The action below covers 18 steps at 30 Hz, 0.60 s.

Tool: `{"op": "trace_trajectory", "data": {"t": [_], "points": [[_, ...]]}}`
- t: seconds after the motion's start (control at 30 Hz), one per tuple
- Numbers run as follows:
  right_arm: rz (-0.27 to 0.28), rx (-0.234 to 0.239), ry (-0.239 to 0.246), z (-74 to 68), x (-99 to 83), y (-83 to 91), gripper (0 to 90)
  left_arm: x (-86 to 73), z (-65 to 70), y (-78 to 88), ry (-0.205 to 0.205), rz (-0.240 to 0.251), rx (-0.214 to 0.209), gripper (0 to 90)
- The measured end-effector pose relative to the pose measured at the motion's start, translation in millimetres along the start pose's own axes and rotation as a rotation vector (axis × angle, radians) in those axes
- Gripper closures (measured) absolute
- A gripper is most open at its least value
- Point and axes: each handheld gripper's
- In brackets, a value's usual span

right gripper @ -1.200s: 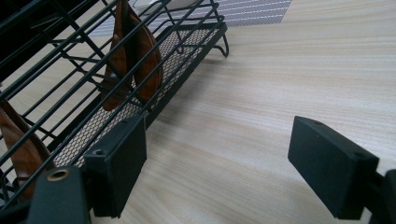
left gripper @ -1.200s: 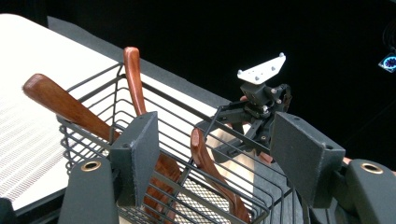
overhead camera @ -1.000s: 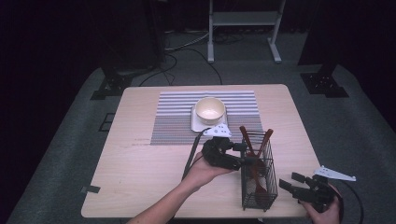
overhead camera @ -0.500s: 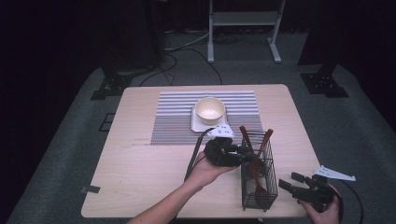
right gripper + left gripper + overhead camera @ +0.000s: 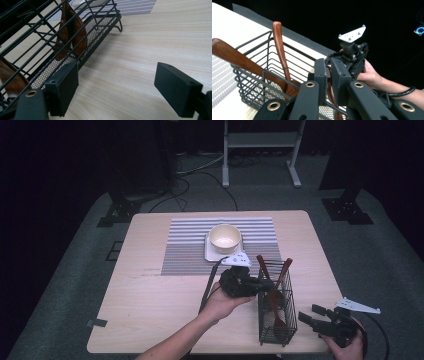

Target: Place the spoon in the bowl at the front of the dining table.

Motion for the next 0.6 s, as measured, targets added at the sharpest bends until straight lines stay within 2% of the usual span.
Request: {"op": "trace_trajectory", "data": {"t": [0.2, 0.37, 0.6], "points": [[0.002, -0.001, 0.003, -0.1, 0.0, 0.2, 18.3, 2.8, 2.5, 1.2, -0.004, 0.009, -0.006, 84.3], [0.004, 0.0, 0.002, -0.1, 0.1, 0.7, 18.4, 2.5, -0.7, 3.5, 0.033, 0.03, -0.028, 84.4], [0.005, -0.001, -0.001, -0.3, 0.1, 0.6, 18.4, 7.1, -1.4, 11.0, 0.054, 0.061, -0.056, 84.4]]}}
Point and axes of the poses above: each handheld gripper's, and its own axes: y roughly backward along the jaws, x roughly out of its top, z roughly to its right, and after that the axes turned 3 degrees about -x, right-handed
